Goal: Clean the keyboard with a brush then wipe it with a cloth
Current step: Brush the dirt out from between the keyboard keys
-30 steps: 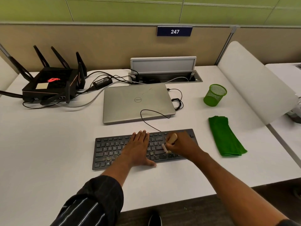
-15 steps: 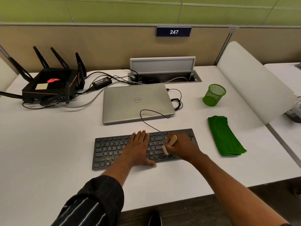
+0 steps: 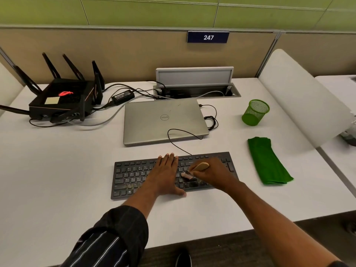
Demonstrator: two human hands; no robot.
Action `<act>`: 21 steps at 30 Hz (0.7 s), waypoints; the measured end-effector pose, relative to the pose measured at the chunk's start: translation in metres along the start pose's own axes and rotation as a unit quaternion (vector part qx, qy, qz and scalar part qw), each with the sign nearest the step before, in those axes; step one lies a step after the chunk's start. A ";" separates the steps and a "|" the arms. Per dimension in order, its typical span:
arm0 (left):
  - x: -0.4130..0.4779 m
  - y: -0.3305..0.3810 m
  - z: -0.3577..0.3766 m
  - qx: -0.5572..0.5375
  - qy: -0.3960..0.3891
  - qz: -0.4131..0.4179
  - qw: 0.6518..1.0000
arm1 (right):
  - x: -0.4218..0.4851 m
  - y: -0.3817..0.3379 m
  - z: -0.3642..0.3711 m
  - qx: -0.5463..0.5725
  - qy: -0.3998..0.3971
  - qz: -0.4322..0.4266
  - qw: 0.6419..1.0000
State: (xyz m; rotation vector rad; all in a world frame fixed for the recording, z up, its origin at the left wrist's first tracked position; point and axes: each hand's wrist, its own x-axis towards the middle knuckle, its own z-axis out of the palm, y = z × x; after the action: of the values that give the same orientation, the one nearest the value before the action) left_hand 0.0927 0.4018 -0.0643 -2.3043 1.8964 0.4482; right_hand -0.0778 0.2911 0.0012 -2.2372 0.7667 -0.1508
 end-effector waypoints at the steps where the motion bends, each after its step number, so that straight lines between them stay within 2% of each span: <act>1: 0.000 0.000 0.000 0.002 0.001 0.000 1.000 | 0.000 0.001 0.000 -0.012 -0.005 -0.004 1.000; 10: -0.001 -0.004 0.001 -0.001 0.006 0.006 1.000 | 0.006 -0.005 0.000 -0.023 -0.009 -0.021 0.999; 16: -0.001 -0.005 0.001 -0.008 0.008 0.007 1.000 | 0.009 -0.002 0.005 -0.062 -0.070 -0.045 0.995; 21: 0.000 -0.006 0.003 -0.017 0.015 0.004 1.000 | 0.015 -0.010 0.012 -0.010 0.025 0.014 1.000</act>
State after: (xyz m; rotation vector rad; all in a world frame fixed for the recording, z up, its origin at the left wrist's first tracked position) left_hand 0.0979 0.4038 -0.0678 -2.3389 1.9280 0.4533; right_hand -0.0571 0.2954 -0.0021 -2.2483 0.8288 -0.1883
